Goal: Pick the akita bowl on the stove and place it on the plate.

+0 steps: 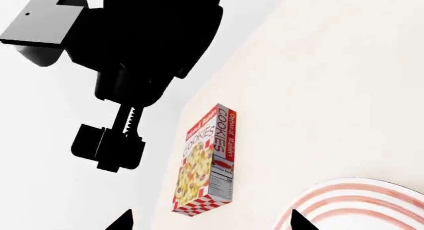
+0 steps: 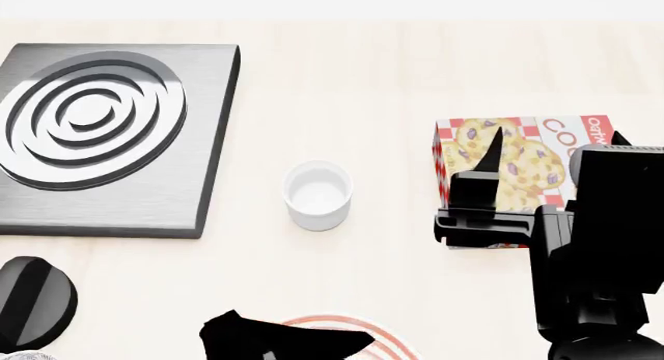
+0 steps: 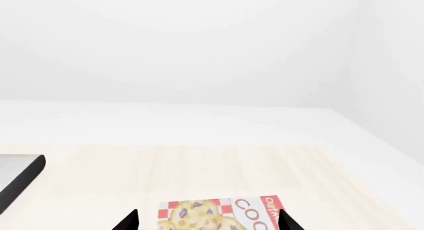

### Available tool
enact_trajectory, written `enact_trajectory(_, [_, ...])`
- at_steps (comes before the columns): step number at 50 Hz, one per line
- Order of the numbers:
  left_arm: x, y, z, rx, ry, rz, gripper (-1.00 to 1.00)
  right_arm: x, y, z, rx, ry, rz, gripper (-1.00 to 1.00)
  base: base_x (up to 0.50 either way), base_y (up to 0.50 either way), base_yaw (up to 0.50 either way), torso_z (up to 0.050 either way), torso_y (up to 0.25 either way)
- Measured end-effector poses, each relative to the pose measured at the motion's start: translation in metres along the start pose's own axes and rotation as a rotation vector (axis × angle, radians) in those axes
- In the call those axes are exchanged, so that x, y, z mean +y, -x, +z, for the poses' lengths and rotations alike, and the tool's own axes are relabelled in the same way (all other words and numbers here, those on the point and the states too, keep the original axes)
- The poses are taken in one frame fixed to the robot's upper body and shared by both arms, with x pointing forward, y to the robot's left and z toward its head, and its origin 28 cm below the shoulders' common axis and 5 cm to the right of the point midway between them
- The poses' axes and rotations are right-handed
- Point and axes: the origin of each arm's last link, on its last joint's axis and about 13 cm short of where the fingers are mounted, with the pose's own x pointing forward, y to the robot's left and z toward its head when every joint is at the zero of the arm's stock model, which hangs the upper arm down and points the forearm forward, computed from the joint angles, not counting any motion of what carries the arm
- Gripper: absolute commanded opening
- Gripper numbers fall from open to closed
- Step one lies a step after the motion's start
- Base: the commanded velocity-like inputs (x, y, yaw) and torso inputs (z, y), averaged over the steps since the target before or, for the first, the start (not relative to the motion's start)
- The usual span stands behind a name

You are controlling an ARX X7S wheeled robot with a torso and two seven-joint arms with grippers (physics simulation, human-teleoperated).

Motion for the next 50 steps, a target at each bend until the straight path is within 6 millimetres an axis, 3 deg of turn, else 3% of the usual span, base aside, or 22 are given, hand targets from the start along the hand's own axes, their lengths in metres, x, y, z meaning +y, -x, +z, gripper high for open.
enact_trajectory(32, [0.038,0.002,0.012,-0.032,0.211,0.222,1.0,0.0,0.0,0.0,0.001,0.002,0.001,1.0,0.0,0.0,0.0,0.0,0.0])
enact_trajectory(50, [0.059,0.006,0.005,-0.016,0.355,0.354,1.0,0.0,0.0,0.0,0.001,0.0,0.002,1.0,0.0,0.0,0.0,0.0,0.0])
